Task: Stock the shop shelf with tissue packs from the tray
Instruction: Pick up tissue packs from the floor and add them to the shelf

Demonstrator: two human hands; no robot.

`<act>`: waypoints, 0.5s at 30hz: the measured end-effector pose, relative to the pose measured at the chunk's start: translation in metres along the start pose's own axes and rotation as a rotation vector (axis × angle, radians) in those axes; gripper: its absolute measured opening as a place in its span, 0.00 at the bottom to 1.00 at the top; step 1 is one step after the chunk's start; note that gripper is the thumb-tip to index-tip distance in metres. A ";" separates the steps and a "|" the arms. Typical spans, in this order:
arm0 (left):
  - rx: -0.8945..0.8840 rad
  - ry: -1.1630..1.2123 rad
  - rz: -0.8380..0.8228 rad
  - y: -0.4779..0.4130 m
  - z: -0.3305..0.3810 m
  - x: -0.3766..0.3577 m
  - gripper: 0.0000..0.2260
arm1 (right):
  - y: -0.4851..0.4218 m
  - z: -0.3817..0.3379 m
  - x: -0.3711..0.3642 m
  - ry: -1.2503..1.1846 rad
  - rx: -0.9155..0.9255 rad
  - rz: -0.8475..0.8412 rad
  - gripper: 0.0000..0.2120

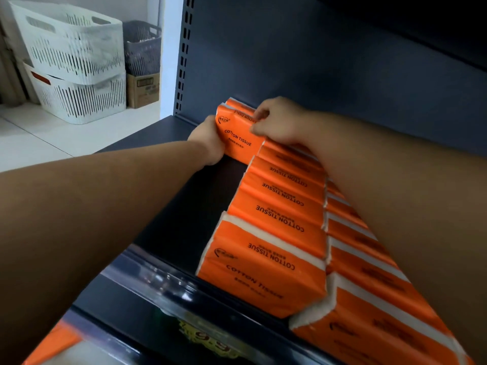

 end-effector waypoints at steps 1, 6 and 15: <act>0.006 -0.009 0.014 -0.001 0.000 -0.001 0.15 | -0.002 -0.003 -0.003 0.036 -0.022 -0.002 0.20; -0.015 -0.117 -0.036 -0.003 -0.001 0.002 0.18 | -0.009 -0.005 -0.012 0.190 -0.156 0.128 0.22; -0.068 -0.195 -0.104 0.030 -0.011 0.049 0.34 | 0.007 -0.020 -0.001 0.190 -0.195 0.124 0.24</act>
Point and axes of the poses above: each hand's wrist, its own y-axis away from the middle knuckle, its own x-axis out of the back of the hand, z = x × y, the point moved 5 cm from there along -y, towards the middle knuckle, and after that the axes turned 2 degrees about -z, right-handed, at the moved point
